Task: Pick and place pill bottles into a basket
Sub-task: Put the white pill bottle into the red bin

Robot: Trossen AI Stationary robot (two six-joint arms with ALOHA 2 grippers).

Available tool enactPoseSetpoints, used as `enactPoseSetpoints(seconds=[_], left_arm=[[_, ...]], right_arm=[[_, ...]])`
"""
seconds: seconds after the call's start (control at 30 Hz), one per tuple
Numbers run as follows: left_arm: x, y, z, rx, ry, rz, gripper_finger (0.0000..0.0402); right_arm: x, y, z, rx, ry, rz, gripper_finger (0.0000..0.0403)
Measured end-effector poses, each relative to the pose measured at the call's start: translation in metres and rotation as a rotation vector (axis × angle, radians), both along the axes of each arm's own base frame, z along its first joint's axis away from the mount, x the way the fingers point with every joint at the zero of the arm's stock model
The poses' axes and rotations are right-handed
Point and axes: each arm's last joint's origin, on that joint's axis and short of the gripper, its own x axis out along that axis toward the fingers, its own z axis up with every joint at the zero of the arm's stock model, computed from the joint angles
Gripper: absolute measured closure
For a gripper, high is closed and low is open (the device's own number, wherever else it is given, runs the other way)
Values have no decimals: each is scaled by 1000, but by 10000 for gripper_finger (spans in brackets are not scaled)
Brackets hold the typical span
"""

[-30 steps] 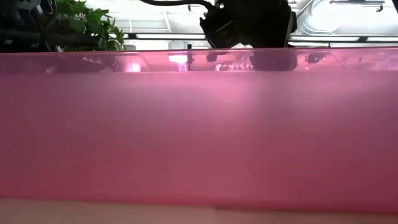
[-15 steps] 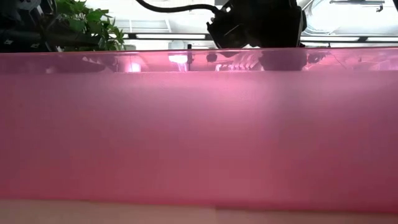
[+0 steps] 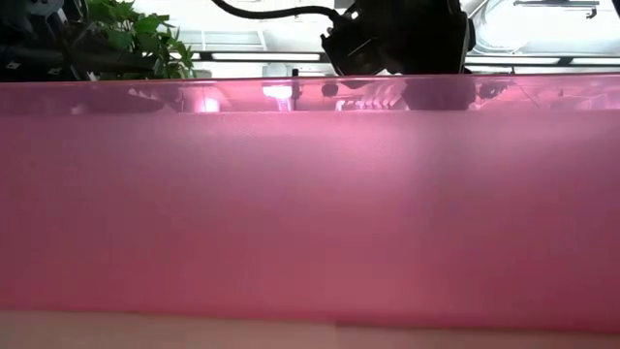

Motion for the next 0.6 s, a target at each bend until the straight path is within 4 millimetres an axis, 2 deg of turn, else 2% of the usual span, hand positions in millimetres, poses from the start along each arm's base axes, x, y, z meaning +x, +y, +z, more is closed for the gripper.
enactPoseSetpoints(seconds=[0.1, 0.2, 0.6], left_arm=[[0, 0, 0, 0, 0, 0, 92], [0, 0, 0, 0, 0, 0, 92], [0, 0, 0, 0, 0, 0, 92]], right_arm=[[0, 0, 0, -13, -3, -1, 202], [0, -1, 0, -14, -3, -6, 183], [2, 1, 6, 21, -13, 17, 183]])
